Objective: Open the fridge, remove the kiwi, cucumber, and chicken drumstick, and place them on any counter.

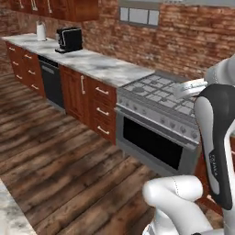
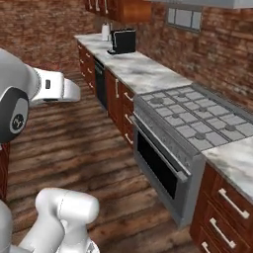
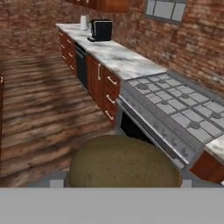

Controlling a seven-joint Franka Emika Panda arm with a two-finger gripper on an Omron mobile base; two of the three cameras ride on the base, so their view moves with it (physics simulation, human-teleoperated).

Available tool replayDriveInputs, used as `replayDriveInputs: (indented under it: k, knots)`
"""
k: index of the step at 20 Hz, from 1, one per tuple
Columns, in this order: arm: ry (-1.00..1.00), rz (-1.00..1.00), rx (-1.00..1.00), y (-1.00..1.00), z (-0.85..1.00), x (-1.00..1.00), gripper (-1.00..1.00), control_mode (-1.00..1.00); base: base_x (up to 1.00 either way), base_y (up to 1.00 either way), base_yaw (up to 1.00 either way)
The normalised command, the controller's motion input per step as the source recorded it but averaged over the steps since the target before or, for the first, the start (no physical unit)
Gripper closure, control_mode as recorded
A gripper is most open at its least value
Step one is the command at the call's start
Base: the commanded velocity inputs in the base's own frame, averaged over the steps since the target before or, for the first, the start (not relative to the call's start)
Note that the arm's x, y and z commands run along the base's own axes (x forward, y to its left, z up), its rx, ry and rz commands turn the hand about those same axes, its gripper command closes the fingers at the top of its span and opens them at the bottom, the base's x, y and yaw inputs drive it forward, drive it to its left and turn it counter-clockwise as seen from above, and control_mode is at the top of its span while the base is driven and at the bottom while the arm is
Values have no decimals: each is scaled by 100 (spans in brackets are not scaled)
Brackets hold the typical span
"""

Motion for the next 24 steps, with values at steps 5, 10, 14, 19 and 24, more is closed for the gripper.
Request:
replayDriveInputs:
  k: [5,10,14,19,24]
  knots:
    - [0,0,0,0,0,0,100,100,0,0,100]
    - [0,0,0,0,0,0,100,100,0,0,98]
    - [0,0,0,0,0,0,100,100,3,-36,80]
    - [0,0,0,0,0,0,100,100,0,-13,73]
    - [0,0,0,0,0,0,100,100,1,-7,63]
